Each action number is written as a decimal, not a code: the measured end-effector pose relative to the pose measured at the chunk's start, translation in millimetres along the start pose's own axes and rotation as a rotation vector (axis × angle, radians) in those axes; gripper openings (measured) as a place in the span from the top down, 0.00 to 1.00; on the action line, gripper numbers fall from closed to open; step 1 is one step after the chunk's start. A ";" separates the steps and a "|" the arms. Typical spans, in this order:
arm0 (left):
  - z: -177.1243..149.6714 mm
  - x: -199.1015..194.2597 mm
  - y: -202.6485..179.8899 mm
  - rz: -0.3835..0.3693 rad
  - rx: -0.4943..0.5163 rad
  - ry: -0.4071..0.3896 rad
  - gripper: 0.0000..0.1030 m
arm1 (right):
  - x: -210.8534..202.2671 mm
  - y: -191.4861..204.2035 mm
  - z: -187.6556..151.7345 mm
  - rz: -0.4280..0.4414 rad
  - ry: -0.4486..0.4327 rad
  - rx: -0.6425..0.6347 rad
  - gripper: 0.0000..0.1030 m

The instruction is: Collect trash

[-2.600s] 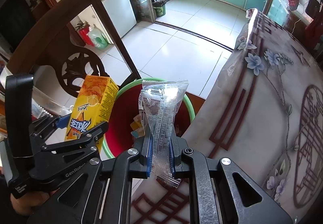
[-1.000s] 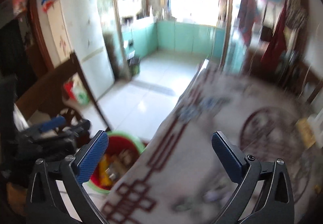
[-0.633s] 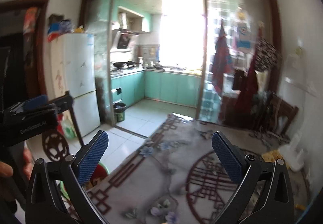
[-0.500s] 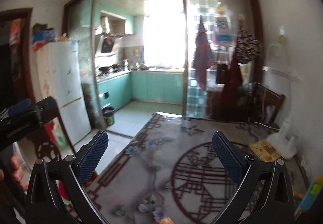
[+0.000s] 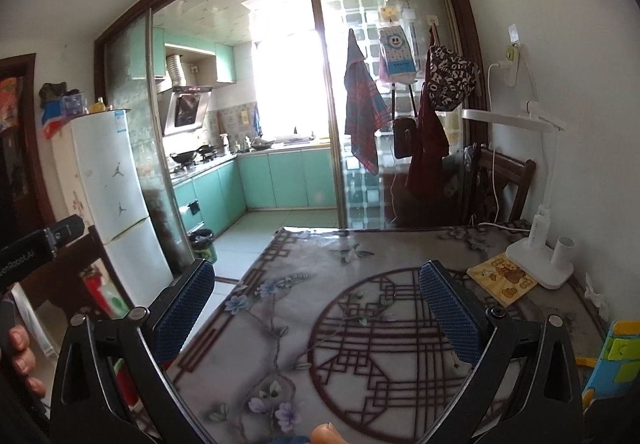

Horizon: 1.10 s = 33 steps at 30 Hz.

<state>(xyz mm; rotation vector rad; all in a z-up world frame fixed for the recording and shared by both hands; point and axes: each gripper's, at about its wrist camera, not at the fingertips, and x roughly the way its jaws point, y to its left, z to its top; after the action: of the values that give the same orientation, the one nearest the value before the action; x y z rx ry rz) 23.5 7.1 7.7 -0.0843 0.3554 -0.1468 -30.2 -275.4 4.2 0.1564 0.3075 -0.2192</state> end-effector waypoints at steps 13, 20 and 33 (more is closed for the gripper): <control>-0.6 -0.7 -5.2 0.025 0.005 0.039 0.12 | 4.4 -0.6 -4.5 0.050 0.023 -0.013 0.00; -1.8 1.7 -5.5 0.030 0.008 0.053 0.12 | 8.7 -1.4 -6.5 0.056 0.048 -0.016 0.00; -5.5 1.8 -4.7 0.011 0.000 0.068 0.12 | 9.2 -1.7 -11.0 0.060 0.068 -0.027 0.00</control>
<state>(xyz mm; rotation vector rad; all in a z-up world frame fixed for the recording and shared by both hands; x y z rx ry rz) 22.6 1.8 2.5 -0.0772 0.4241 -0.1391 -25.2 -276.8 -9.2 0.1463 0.3728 -0.1502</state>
